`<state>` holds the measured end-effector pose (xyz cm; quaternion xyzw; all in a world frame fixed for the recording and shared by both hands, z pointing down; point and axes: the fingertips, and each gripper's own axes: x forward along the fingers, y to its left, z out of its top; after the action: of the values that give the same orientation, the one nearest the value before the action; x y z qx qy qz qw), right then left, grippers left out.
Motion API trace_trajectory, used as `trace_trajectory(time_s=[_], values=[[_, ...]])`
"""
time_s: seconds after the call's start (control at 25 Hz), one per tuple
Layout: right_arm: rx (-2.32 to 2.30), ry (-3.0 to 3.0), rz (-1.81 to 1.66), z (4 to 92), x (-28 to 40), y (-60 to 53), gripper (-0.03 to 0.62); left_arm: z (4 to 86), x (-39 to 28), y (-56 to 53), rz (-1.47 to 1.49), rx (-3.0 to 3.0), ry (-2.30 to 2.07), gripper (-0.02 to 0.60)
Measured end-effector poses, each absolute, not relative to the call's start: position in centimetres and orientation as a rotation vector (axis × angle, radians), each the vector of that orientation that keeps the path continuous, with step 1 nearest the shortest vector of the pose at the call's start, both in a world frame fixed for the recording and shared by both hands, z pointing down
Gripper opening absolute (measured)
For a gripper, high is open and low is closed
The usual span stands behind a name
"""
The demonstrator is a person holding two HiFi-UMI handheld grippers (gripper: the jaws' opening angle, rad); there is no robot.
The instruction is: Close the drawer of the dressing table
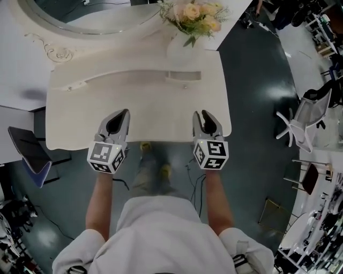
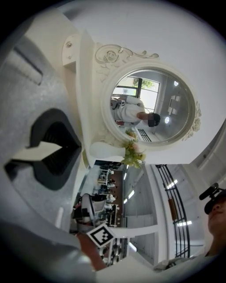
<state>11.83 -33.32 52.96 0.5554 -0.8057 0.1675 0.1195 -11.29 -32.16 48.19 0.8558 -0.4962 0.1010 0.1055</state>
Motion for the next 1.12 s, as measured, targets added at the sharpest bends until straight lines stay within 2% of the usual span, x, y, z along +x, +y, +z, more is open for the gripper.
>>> trace_trajectory(time_s=[0.56, 1.12], values=[[1.593, -2.313, 0.534, 59.6, 9.3, -38.9, 0.089, 55.8, -12.4, -37.6, 0.329, 2.462, -1.413, -0.002], [1.596, -2.296, 0.554, 63.2, 8.3, -44.0, 0.089, 60.0, -12.5, -41.1, 0.373, 2.458, -1.379, -0.002]])
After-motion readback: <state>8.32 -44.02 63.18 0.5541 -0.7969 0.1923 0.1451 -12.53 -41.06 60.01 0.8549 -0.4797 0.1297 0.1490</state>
